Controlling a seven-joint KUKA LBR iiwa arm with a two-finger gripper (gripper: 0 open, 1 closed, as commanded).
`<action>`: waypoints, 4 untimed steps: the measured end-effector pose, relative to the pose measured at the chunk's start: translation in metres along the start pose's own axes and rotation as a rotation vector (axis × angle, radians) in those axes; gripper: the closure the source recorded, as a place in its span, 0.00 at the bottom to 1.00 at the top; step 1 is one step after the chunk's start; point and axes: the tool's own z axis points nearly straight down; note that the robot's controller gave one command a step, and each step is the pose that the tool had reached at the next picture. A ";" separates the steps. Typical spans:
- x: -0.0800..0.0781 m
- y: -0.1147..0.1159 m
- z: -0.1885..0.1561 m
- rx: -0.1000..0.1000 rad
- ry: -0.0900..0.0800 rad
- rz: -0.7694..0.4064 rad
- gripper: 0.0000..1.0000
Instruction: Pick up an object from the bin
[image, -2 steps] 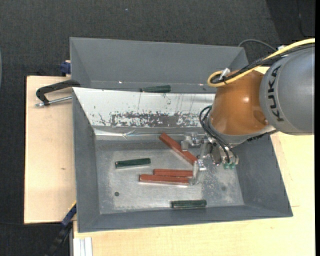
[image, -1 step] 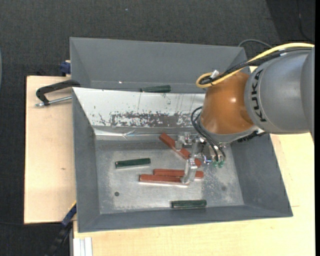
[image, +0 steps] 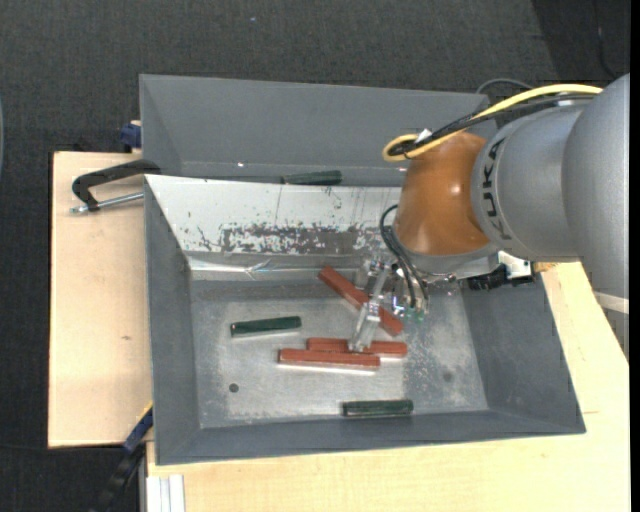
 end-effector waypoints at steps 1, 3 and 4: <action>0.080 0.004 0.015 0.000 0.002 -0.136 1.00; 0.040 0.013 -0.060 0.000 0.002 -0.108 1.00; 0.040 0.013 -0.060 0.001 0.002 -0.108 1.00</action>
Offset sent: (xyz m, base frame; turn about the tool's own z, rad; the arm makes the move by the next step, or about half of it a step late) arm 0.0000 0.0000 0.0000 0.0000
